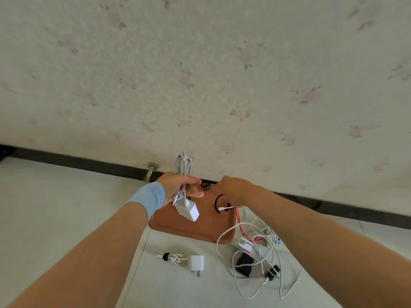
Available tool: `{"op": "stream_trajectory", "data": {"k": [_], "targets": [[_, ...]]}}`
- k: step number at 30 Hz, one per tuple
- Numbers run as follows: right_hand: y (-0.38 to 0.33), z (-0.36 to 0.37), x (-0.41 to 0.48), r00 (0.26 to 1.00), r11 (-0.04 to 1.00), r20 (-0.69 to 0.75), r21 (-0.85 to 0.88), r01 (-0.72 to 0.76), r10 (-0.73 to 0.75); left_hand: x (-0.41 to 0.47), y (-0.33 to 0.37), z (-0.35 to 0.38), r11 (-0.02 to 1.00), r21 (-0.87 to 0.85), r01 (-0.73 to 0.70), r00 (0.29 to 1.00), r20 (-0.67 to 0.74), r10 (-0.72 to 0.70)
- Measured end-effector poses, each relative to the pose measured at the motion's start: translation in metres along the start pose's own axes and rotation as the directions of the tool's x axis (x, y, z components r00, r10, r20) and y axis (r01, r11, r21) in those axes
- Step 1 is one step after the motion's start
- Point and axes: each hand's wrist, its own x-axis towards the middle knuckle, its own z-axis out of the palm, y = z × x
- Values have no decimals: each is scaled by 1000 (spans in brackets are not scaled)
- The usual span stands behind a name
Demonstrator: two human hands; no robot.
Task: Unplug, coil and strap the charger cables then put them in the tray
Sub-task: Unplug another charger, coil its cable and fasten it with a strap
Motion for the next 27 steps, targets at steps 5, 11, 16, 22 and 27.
{"op": "stream_trajectory", "data": {"k": [5, 11, 16, 22, 27], "targets": [[3, 41, 24, 997, 993, 43, -94, 69, -65, 7, -8, 4, 998, -41, 47, 998, 40, -45], [-2, 49, 46, 997, 997, -24, -30, 67, -68, 13, -12, -1, 997, -41, 63, 998, 13, -63], [-5, 10, 27, 990, 984, -100, 153, -85, 102, 15, -15, -5, 998, 14, 54, 998, -33, -53], [-9, -51, -19, 961, 742, -245, 667, 72, 127, -14, 4, 17, 999, -39, -10, 1000, -1, 10], [-16, -107, -90, 926, 527, -329, 828, 189, 186, -55, 39, 38, 994, -56, -94, 995, -30, 92]]}}
